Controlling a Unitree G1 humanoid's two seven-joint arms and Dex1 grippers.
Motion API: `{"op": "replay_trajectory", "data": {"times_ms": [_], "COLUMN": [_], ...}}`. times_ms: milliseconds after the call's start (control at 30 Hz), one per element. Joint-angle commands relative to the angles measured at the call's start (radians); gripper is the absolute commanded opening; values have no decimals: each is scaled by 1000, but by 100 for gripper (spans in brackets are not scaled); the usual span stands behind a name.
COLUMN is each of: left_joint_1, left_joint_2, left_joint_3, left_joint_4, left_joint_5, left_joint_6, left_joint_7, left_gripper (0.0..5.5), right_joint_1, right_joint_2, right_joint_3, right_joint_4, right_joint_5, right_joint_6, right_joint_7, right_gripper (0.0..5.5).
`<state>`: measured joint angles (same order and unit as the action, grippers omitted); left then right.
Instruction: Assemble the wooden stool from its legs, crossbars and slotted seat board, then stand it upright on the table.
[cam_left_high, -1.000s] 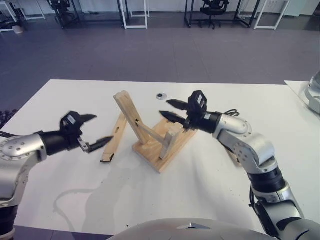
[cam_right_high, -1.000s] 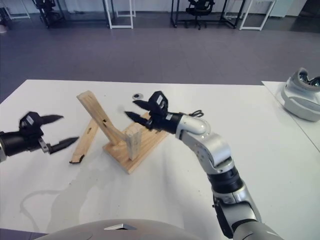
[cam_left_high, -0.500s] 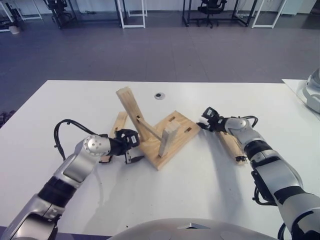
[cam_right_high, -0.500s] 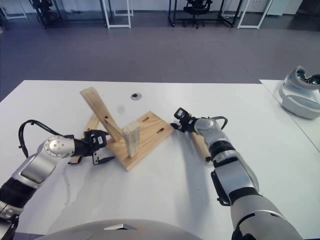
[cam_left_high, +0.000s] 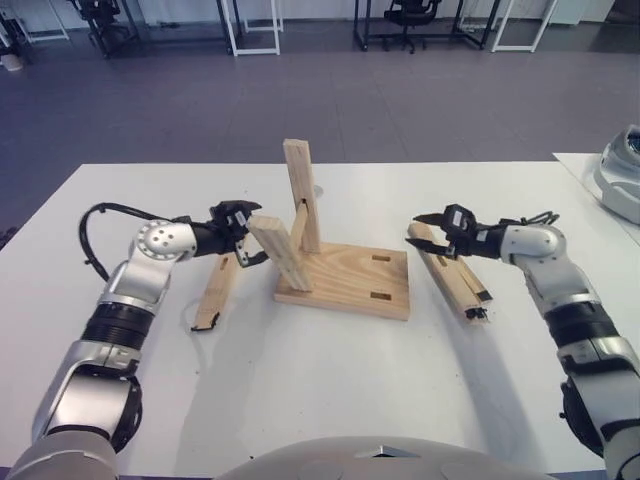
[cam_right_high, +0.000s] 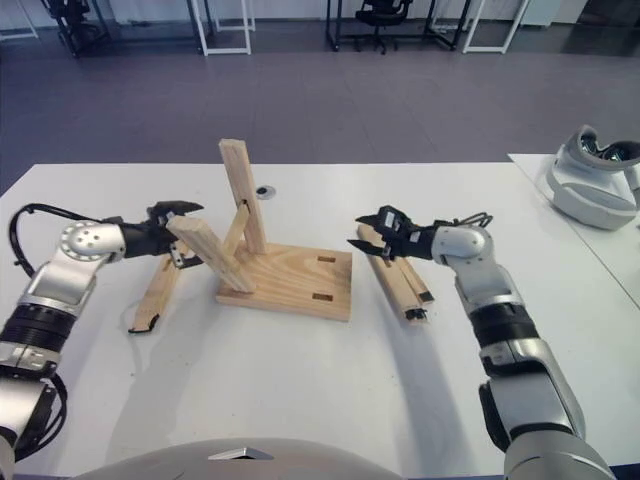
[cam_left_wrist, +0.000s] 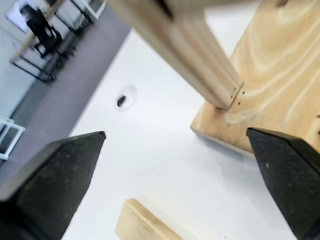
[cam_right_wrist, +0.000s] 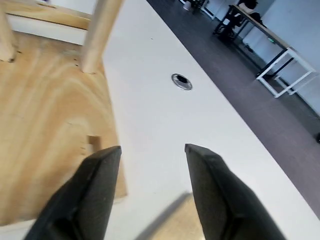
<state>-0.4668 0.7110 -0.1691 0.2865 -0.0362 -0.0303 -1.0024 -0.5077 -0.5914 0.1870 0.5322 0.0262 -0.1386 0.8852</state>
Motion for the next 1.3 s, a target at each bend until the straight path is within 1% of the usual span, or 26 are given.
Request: {"op": "replay_trajectory", "data": {"times_ms": [33, 100, 133, 167, 233, 333, 433, 500, 567, 700, 767, 800, 833, 933, 1000, 1067, 1133, 1233, 1267, 1300], "left_joint_1": [-8, 26, 36, 39, 48, 80, 78, 63, 30, -56, -98, -126, -153, -247, -246, -142, -25, 182, 219, 236], "left_joint_2": [51, 97, 108, 109, 93, 40, -47, -93, -135, -227, -285, -290, -282, -192, -149, -100, -42, 118, 152, 152], "left_joint_3": [-80, -100, -108, -114, -132, -190, -238, -229, -207, -172, -169, -157, -140, -39, 6, 7, -15, -69, -86, -103], "left_joint_4": [-78, -154, -190, -219, -257, -264, -179, -121, -54, 95, 180, 229, 272, 385, 381, 256, 105, -187, -244, -284], "left_joint_5": [7, 12, 17, 15, 16, 56, 138, 172, 177, 171, 164, 167, 168, 129, 103, 83, 69, 94, 116, 134], "left_joint_6": [-36, -32, -26, -15, 10, 34, 28, 28, 26, -2, -41, -68, -94, -142, -158, -151, -127, -39, -17, 11], "left_joint_7": [-176, -244, -260, -271, -272, -238, -129, -47, 20, 118, 145, 159, 166, 172, 150, 91, 12, -150, -178, -177], "left_gripper": [522, 522, 522, 522, 522, 522, 522, 522, 522, 522, 522, 522, 522, 522, 522, 522, 522, 522, 522, 522], "right_joint_1": [-71, -149, -169, -176, -160, -105, -63, -36, 25, 188, 253, 261, 261, 232, 243, 264, 282, 306, 312, 319], "right_joint_2": [86, 124, 143, 157, 174, 178, 169, 157, 128, 70, 62, 62, 62, 57, 57, 63, 58, 39, 36, 37], "right_joint_3": [-4, 12, 20, 24, 43, 29, 14, 17, 21, 13, 0, -12, -24, -61, -57, -48, -48, -45, -40, -31], "right_joint_4": [284, 454, 513, 555, 606, 595, 522, 452, 323, -6, -167, -206, -226, -202, -198, -220, -246, -297, -316, -340], "right_joint_5": [-116, -174, -185, -188, -194, -147, -79, -46, -6, 71, 101, 98, 90, 57, 33, 27, 27, 32, 36, 42], "right_joint_6": [-73, -111, -130, -144, -180, -220, -221, -209, -179, -78, -13, 8, 24, 54, 57, 65, 78, 106, 117, 132], "right_joint_7": [-275, -389, -387, -363, -258, -68, 89, 170, 242, 275, 252, 220, 187, 81, 40, 31, 20, 28, 35, 44], "right_gripper": [239, 239, 239, 239, 239, 239, 239, 239, 239, 239, 239, 239, 239, 239, 239, 239, 239, 239, 239, 239]}}
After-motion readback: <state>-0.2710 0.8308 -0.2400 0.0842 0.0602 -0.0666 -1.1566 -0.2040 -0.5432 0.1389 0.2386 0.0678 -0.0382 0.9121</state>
